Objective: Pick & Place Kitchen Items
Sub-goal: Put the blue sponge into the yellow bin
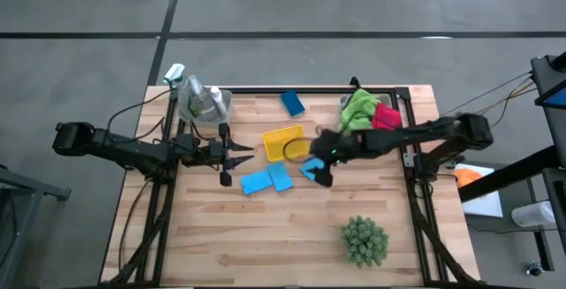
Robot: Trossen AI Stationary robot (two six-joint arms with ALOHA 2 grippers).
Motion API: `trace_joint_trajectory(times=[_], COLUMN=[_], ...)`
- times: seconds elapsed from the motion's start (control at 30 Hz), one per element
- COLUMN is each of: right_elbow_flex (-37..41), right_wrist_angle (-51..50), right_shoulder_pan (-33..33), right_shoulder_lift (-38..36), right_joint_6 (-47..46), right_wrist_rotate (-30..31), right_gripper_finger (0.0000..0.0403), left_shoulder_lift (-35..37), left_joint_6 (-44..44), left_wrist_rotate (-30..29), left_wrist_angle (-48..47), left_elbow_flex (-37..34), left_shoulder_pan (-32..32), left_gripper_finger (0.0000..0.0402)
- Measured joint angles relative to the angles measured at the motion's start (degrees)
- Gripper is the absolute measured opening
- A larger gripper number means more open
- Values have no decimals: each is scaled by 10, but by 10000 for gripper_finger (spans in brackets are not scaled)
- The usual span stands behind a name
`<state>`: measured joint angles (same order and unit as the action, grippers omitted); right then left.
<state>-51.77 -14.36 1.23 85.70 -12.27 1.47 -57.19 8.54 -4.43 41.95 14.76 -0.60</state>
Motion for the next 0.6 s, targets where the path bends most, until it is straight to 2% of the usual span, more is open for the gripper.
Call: trace_joint_trajectory(times=[0.2, 0.37, 0.5, 0.6], right_elbow_flex=[-76, -142, -171, -156], right_wrist_angle=[-69, -78, -5, 128], right_shoulder_pan=[-40, -39, -14, 6], right_shoulder_lift=[90, 116, 109, 93], right_joint_6=[-9, 28, 87, 129], right_wrist_rotate=[44, 79, 76, 23], right_gripper_finger=[331, 331, 331, 331], left_shoulder_lift=[0, 0, 0, 0], left_joint_6=[1, 0, -6, -9], left_wrist_rotate=[0, 0, 2, 8], left_wrist_angle=[-2, -4, 5, 15], left_elbow_flex=[0, 0, 0, 0], left_shoulder_pan=[0, 0, 0, 0], left_gripper_finger=[97, 97, 97, 97])
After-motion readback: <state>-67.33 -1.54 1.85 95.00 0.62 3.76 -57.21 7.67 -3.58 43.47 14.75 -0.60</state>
